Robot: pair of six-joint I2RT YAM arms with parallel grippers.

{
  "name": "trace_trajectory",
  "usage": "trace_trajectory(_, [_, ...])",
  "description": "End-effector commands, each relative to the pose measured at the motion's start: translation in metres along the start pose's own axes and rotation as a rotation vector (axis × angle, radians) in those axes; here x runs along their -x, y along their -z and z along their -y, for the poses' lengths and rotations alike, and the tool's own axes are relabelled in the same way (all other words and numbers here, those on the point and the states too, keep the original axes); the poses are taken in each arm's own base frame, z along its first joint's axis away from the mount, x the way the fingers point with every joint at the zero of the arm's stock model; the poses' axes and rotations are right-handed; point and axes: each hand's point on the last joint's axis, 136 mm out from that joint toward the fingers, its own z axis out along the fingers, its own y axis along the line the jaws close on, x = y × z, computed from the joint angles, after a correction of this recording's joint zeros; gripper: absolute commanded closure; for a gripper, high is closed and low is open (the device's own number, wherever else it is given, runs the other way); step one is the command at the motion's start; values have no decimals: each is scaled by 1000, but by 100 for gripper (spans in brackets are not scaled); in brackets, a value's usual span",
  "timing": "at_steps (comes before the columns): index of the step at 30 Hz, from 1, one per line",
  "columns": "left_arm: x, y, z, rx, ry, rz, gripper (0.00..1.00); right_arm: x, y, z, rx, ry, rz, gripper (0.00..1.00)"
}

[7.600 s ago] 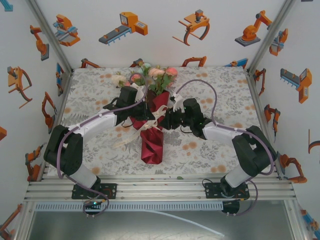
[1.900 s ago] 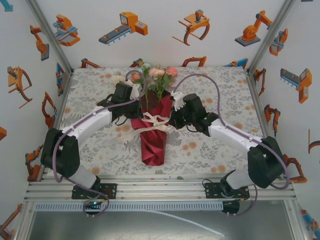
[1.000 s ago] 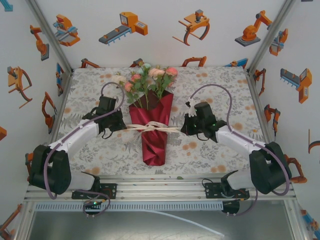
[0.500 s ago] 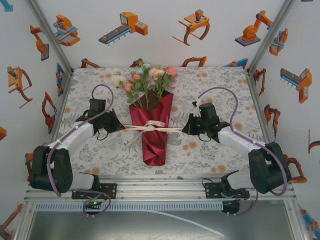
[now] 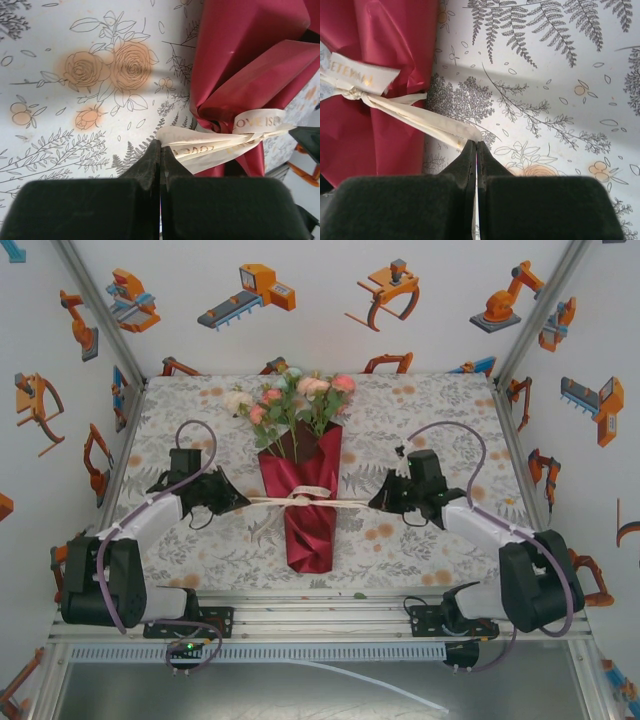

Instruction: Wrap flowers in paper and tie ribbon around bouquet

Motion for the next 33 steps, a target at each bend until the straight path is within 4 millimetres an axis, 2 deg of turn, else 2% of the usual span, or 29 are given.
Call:
trace_trajectory(1, [30, 11, -31, 107, 17, 133, 100, -2, 12, 59, -207, -51, 35, 100])
trace_trajectory(5, [24, 9, -26, 124, -10, 115, 100, -4, 6, 49, -142, -47, 24, 100])
trace_trajectory(7, [23, 11, -13, 78, -35, 117, 98, -1, 9, 37, -98, -23, 36, 100])
trace_trajectory(10, [23, 21, 17, 12, -120, 137, 76, 9, 20, 19, -61, 41, 78, 87])
trace_trajectory(12, [26, 31, 28, 23, -164, 165, 63, 20, 32, 10, -55, 70, 121, 79])
trace_trajectory(16, [33, 54, 46, 2, -222, 230, 55, 41, 60, -8, -41, 121, 218, 65])
trace_trajectory(19, [33, 75, 81, -127, -304, 261, 49, 61, 85, -21, -45, 163, 324, 46])
trace_trajectory(20, [32, 83, 93, -167, -333, 276, 47, 68, 95, -24, -56, 185, 367, 44])
trace_trajectory(21, [33, 92, 102, -190, -360, 300, 45, 77, 107, -24, -84, 214, 422, 43])
trace_trajectory(23, [37, 110, 110, -198, -397, 366, 44, 90, 126, -12, -195, 244, 515, 40])
trace_trajectory(25, [45, 128, 107, -156, -415, 458, 41, 100, 148, 9, -347, 231, 616, 26])
trace_trajectory(28, [59, 151, 81, -9, -401, 612, 32, 108, 175, 38, -540, 219, 745, 15])
trace_trajectory(30, [66, 165, 55, 123, -359, 706, 22, 108, 187, 60, -660, 200, 800, 10])
trace_trajectory(31, [69, 172, 42, 188, -334, 748, 14, 106, 190, 70, -710, 185, 815, 7])
trace_trajectory(32, [71, 177, 27, 261, -304, 786, 2, 104, 191, 81, -754, 163, 822, 2])
trace_trajectory(33, [72, 182, 11, 335, -268, 812, 3, 103, 189, 91, -783, 152, 816, 0])
